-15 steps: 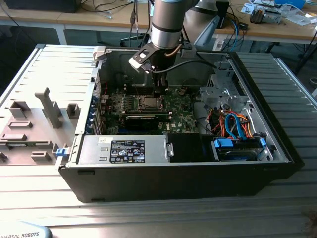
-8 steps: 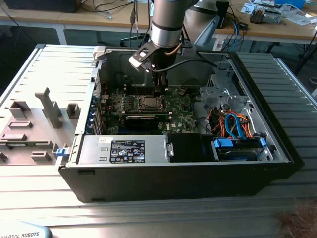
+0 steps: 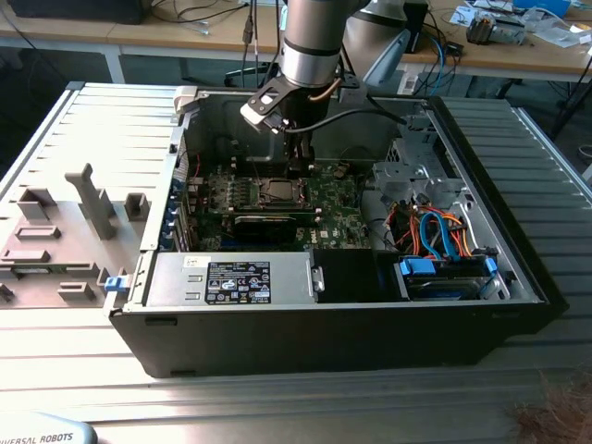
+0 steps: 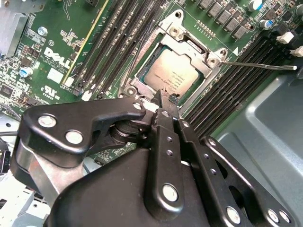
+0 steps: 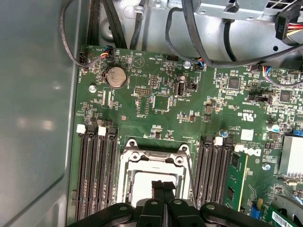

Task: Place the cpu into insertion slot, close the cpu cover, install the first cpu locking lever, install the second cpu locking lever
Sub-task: 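Close the cpu cover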

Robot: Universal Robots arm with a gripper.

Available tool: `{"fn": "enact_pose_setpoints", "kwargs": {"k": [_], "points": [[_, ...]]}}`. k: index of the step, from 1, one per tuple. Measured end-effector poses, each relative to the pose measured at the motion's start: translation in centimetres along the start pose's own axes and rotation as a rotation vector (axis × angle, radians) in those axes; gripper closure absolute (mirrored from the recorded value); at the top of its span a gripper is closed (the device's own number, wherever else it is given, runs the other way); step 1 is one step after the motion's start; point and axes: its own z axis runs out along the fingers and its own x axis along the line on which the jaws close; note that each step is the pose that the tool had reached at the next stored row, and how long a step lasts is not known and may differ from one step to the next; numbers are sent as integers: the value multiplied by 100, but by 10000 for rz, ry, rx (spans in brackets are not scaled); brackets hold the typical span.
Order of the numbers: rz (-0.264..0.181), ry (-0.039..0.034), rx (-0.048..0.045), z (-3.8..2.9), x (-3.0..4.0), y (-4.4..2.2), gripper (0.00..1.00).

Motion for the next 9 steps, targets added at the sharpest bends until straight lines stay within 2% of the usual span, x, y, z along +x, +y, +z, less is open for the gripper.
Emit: {"fn": "enact_pose_setpoints", "kwargs": {"k": [9], "points": [[0, 0, 0, -19, -1, -1, 89]]}}
